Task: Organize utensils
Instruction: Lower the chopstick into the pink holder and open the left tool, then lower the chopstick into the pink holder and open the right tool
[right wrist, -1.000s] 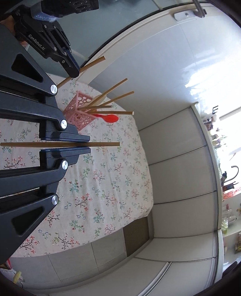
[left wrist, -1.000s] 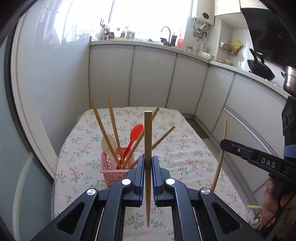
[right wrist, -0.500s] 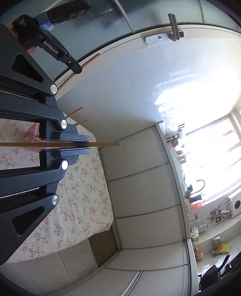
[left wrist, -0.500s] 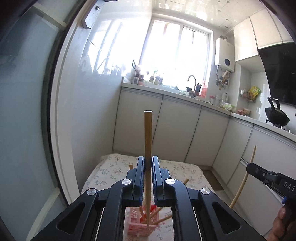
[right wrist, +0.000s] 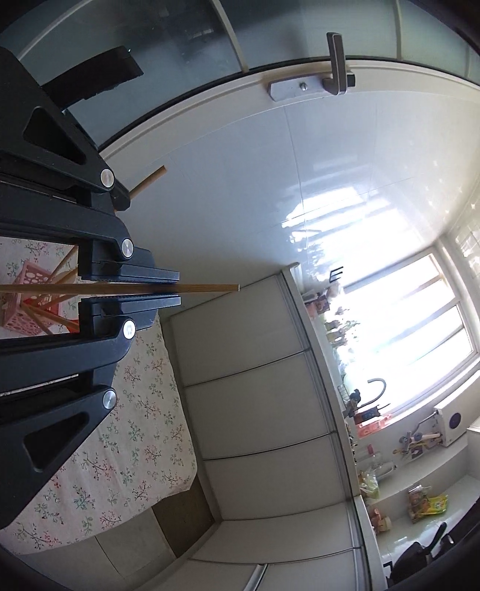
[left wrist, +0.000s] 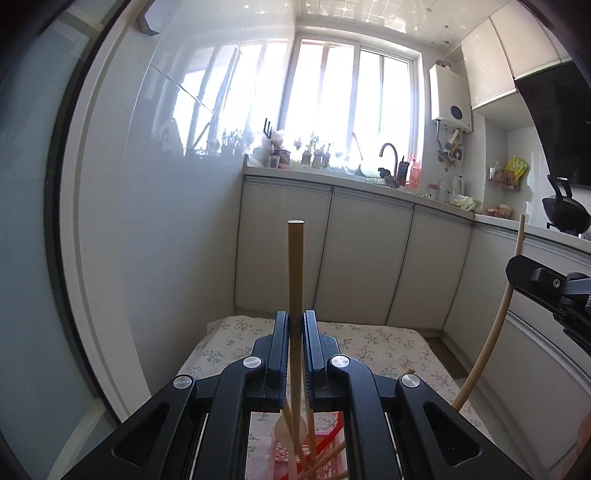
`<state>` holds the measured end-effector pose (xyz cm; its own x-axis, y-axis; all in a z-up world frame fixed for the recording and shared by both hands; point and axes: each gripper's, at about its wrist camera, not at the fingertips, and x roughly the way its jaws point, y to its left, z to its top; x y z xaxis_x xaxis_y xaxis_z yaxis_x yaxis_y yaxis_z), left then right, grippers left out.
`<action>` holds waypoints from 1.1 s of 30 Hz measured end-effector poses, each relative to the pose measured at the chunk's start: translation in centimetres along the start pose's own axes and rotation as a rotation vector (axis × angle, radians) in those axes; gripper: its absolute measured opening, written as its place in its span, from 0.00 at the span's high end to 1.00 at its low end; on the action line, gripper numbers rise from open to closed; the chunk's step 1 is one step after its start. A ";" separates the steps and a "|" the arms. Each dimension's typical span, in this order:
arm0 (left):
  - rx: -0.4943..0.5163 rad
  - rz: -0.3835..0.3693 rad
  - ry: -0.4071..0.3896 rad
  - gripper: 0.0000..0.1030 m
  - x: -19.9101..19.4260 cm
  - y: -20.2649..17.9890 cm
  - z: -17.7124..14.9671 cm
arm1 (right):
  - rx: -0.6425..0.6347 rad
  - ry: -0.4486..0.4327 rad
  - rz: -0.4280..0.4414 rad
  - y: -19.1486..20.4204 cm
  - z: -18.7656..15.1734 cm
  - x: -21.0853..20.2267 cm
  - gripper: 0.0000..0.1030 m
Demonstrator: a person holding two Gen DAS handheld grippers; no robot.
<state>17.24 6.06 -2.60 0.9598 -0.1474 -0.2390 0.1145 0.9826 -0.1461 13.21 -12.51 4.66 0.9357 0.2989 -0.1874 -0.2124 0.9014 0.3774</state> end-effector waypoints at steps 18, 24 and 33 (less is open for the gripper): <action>0.022 -0.020 0.128 0.77 3.1 1.2 -1.9 | -0.049 0.044 -0.098 1.8 -4.0 8.8 0.94; 0.006 -0.003 0.157 0.66 2.6 2.1 -1.7 | -0.066 0.073 -0.129 1.9 -5.4 10.7 0.94; 0.047 0.027 0.270 0.42 1.9 1.8 -2.7 | -0.095 0.148 -0.102 1.3 -5.7 10.4 0.68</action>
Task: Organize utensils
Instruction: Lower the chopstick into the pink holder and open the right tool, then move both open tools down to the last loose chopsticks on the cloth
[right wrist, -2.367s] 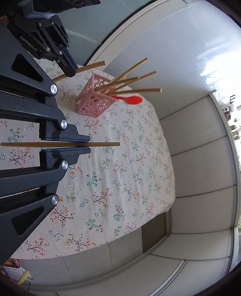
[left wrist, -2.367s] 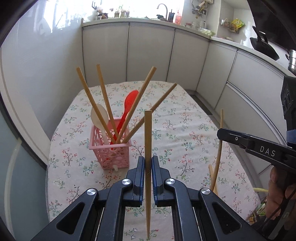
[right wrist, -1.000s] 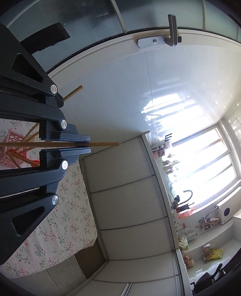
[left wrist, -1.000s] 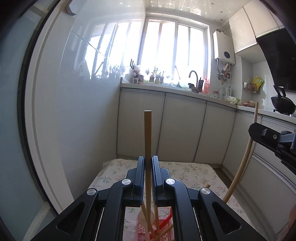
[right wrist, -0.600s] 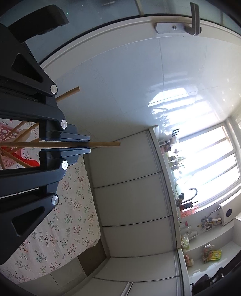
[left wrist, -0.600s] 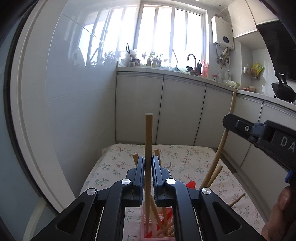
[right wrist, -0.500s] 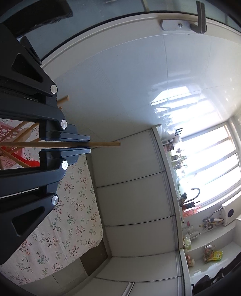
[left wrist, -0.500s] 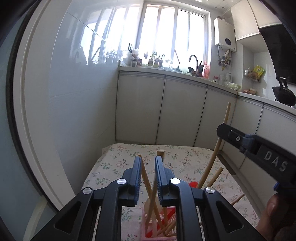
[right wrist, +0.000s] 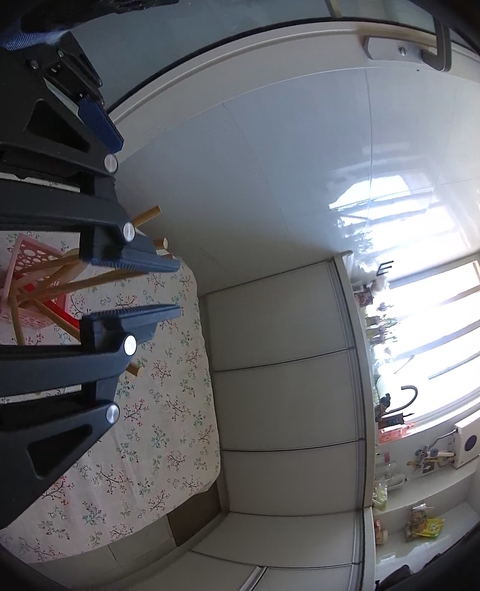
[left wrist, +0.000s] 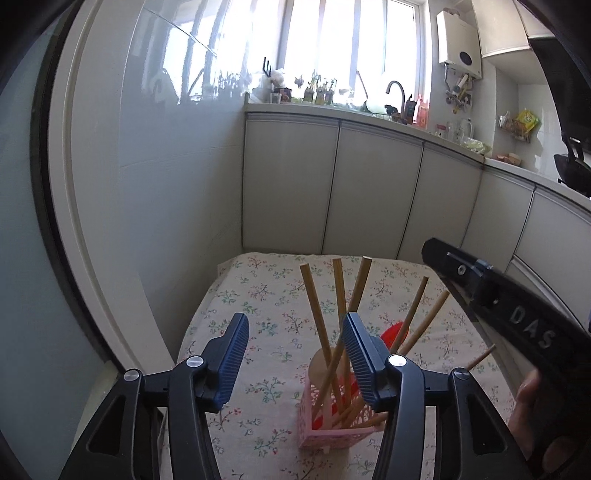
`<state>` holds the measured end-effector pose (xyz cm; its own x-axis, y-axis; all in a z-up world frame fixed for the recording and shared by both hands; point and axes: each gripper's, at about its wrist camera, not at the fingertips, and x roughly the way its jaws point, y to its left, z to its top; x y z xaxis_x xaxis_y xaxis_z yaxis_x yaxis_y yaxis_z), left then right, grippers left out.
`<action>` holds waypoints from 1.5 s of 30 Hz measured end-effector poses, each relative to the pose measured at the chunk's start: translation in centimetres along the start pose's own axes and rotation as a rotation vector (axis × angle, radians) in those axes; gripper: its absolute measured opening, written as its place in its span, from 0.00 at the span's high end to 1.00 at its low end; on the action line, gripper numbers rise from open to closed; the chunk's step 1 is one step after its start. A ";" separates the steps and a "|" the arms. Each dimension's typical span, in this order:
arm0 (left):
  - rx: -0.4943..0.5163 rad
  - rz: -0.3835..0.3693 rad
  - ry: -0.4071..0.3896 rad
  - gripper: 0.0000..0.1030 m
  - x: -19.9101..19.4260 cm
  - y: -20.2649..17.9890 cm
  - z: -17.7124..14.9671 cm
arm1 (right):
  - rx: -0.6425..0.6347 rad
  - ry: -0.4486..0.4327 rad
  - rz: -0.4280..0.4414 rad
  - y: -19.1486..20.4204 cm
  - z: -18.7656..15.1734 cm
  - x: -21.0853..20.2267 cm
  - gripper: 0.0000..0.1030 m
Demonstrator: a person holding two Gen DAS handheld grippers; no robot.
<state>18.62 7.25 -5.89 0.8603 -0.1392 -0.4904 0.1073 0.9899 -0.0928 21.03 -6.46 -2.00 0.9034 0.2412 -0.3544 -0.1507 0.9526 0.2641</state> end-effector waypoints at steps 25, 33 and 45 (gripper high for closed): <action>0.101 -0.077 0.230 0.14 -2.7 -6.5 -6.0 | 0.034 0.112 -0.264 -12.9 -2.9 -15.3 0.30; 0.171 -0.139 0.321 0.14 -1.4 -10.9 -8.4 | 0.043 0.177 -0.335 -15.9 -5.5 -16.6 0.26; 0.280 -0.186 0.489 0.14 2.9 -16.2 -14.1 | 0.076 0.351 -0.445 -20.8 -9.8 -16.1 0.26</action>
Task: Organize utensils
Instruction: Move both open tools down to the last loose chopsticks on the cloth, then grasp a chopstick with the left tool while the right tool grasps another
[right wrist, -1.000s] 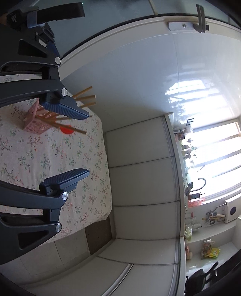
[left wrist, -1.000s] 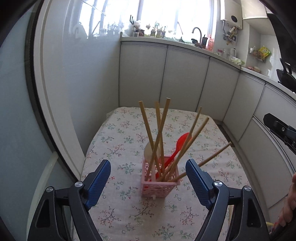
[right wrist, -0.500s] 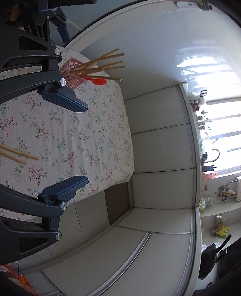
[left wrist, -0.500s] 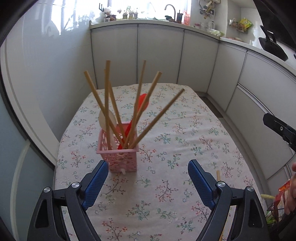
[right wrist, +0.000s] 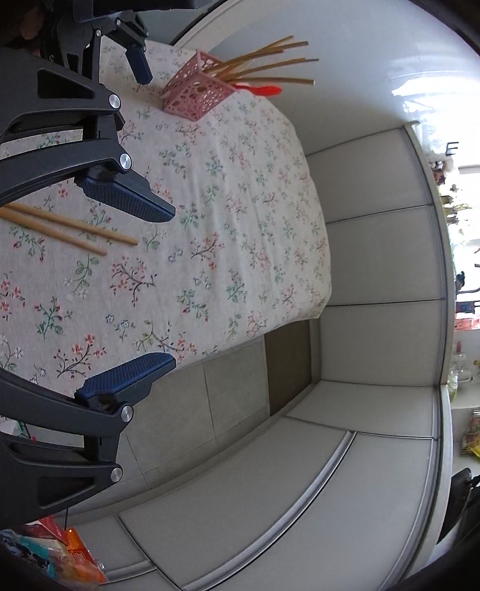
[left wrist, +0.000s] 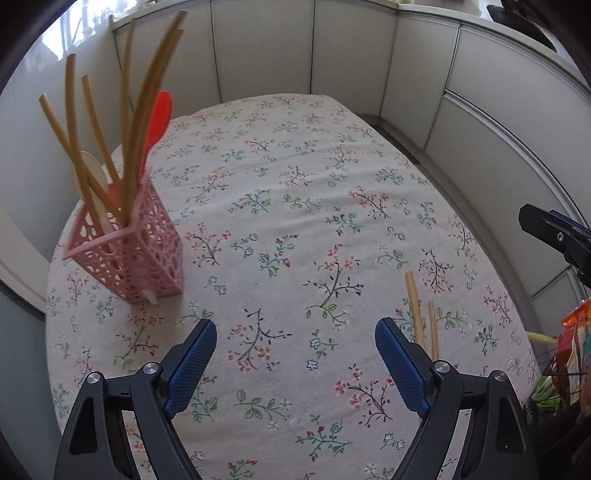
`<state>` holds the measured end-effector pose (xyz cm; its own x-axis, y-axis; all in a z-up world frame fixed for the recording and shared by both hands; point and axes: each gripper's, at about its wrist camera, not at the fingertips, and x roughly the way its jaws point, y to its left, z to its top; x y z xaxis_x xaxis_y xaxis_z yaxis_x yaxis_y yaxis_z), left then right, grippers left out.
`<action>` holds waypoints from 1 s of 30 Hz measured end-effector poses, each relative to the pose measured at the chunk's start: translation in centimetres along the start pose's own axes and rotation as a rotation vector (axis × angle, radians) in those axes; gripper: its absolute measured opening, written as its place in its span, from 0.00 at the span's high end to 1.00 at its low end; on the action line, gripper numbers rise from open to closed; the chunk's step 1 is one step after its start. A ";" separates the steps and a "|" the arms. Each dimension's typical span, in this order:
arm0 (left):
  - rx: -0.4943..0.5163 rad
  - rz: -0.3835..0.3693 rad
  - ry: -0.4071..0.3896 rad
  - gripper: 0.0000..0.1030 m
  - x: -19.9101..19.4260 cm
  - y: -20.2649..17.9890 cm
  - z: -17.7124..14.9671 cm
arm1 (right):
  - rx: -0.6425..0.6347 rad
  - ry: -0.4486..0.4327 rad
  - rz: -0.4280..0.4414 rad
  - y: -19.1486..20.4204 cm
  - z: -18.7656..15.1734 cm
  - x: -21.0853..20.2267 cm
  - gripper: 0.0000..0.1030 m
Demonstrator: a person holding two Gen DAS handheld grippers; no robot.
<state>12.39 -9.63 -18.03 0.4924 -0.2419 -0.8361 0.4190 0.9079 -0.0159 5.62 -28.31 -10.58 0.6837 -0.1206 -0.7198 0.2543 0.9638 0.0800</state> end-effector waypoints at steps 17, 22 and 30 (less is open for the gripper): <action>0.095 -0.217 0.105 0.75 5.2 -6.9 0.3 | 0.135 0.118 -0.036 -4.5 -0.8 1.9 0.26; 0.120 -0.231 0.133 0.81 6.1 -8.0 0.1 | 0.149 0.129 -0.043 -4.8 -0.8 2.4 0.26; 0.150 -0.208 0.170 0.92 6.6 -8.1 -0.3 | 0.139 0.141 -0.064 -4.6 -1.2 2.7 0.26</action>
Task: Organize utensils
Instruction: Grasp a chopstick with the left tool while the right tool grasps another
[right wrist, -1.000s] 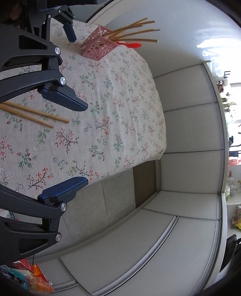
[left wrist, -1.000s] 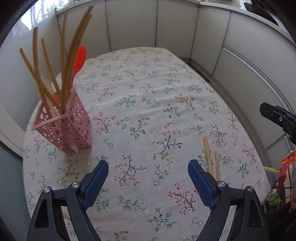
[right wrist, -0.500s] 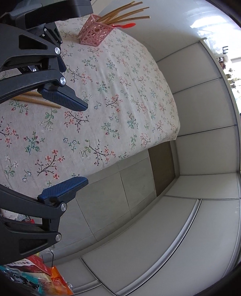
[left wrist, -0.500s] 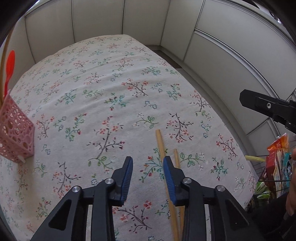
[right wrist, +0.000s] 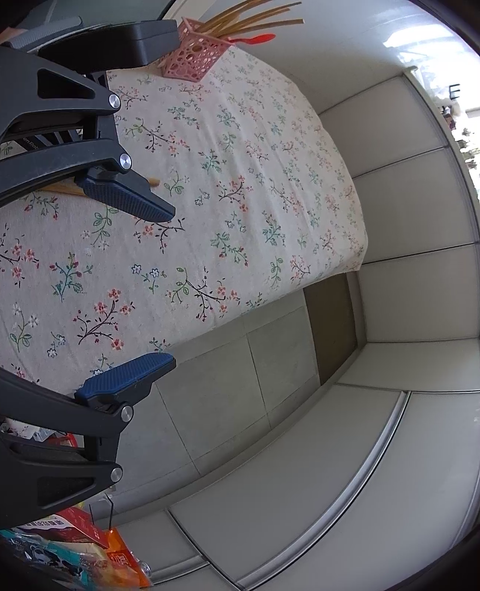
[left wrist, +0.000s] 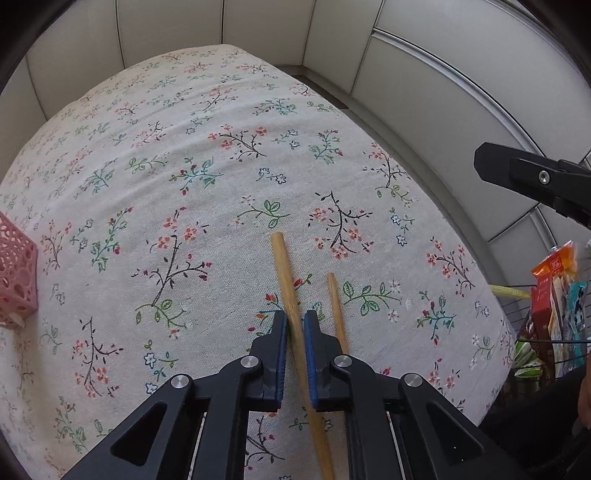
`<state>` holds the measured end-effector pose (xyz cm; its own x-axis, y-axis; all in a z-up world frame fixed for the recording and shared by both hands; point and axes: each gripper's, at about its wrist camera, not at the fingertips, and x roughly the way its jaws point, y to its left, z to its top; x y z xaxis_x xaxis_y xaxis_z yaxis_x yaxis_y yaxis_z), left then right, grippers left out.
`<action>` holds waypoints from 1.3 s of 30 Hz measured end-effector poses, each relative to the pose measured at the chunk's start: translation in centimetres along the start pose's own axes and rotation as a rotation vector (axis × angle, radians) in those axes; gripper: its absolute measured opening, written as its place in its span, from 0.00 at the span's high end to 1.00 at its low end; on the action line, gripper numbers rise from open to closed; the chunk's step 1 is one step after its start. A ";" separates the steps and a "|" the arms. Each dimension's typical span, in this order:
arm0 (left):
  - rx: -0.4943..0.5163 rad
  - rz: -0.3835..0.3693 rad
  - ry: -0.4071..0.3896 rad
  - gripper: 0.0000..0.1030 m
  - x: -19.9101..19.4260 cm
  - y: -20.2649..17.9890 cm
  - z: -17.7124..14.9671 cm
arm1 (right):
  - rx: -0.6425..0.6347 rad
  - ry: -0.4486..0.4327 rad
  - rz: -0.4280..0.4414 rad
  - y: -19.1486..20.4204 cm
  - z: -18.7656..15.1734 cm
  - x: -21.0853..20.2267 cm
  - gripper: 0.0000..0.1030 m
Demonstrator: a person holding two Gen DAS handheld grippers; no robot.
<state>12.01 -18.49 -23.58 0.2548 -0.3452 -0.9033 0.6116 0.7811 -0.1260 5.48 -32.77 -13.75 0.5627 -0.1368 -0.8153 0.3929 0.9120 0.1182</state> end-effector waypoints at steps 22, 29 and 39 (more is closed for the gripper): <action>-0.156 0.144 -0.137 0.93 -7.4 8.3 -3.2 | -0.171 0.133 0.015 10.0 -7.6 4.3 0.40; -0.181 0.133 -0.153 0.93 -8.6 9.2 -3.7 | -0.136 0.162 -0.018 10.5 -8.1 5.6 0.52; -0.175 0.135 -0.146 0.93 -8.2 8.9 -3.6 | -0.091 0.155 -0.009 10.3 -7.9 5.7 0.67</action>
<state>12.66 -6.81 -18.73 0.4390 -0.2931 -0.8493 0.4289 0.8990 -0.0886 7.04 -21.11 -21.64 0.4375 -0.0905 -0.8947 0.3264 0.9431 0.0642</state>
